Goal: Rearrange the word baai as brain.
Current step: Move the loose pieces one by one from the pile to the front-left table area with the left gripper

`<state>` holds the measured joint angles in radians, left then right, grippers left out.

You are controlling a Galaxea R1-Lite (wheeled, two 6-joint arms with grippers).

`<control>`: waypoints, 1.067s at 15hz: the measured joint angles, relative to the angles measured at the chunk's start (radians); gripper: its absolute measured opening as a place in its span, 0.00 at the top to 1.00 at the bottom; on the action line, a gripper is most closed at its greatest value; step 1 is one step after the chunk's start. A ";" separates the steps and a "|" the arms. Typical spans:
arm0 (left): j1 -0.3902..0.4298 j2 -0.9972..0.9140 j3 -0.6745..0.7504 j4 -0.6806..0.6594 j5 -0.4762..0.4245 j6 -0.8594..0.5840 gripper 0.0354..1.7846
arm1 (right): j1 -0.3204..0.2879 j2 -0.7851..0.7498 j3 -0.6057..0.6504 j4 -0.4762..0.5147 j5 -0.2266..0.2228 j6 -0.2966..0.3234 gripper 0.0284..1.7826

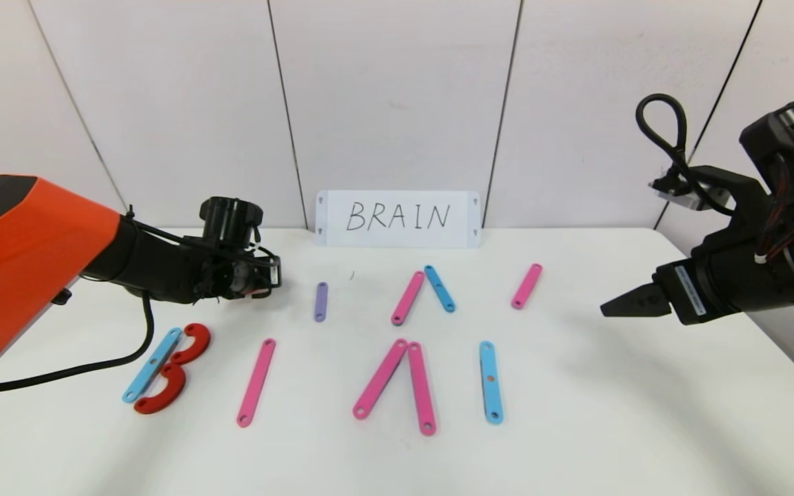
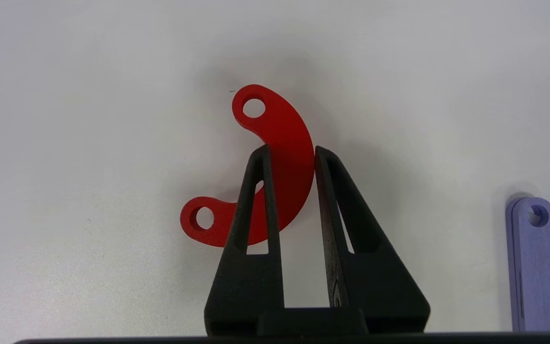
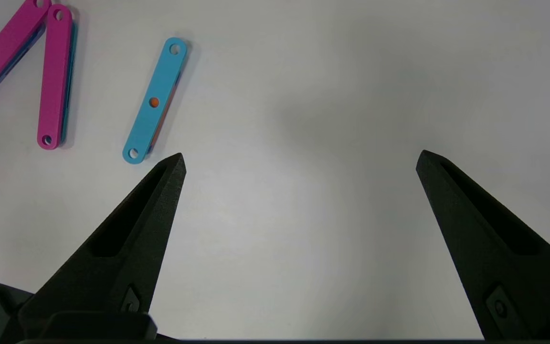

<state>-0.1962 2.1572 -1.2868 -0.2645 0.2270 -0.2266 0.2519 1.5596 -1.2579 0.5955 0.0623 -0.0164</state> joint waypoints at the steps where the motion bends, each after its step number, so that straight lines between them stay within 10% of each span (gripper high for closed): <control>1: 0.000 -0.006 0.001 0.000 0.000 -0.001 0.86 | 0.003 0.000 0.003 0.000 0.000 0.000 0.05; 16: -0.173 -0.356 0.217 0.101 0.013 -0.095 0.86 | 0.009 -0.003 0.005 -0.001 0.001 0.000 0.05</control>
<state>-0.3694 1.8017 -1.0702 -0.1630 0.2404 -0.3217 0.2611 1.5568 -1.2532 0.5949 0.0634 -0.0164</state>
